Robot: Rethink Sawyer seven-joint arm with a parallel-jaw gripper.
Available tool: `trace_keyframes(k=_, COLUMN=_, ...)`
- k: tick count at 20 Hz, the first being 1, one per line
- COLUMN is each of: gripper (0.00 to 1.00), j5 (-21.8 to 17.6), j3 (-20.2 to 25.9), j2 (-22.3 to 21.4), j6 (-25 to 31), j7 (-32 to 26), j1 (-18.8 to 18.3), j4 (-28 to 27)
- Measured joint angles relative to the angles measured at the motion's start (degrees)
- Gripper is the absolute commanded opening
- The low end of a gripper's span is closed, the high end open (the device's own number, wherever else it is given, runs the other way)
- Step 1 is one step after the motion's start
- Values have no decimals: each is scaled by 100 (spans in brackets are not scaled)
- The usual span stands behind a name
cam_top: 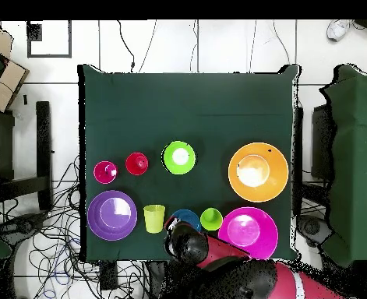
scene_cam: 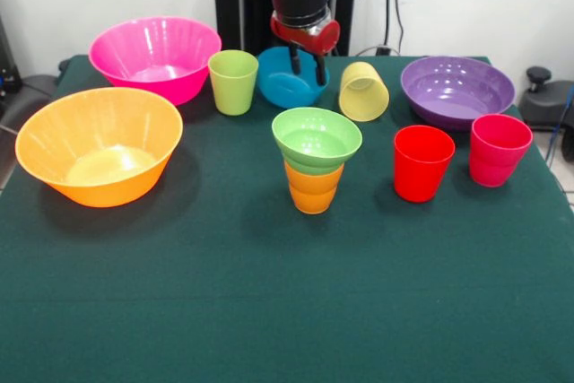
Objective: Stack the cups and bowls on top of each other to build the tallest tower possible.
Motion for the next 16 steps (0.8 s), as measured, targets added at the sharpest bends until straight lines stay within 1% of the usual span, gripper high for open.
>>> trace_keyframes(k=9, gripper=100, j5=0, j3=1, j2=107, j6=-113, j7=0, j1=-2, j4=0)
trace_keyframes(k=16, gripper=100, j5=-1, j3=35, j2=-54, j6=-112, j7=0, j1=-76, j4=7)
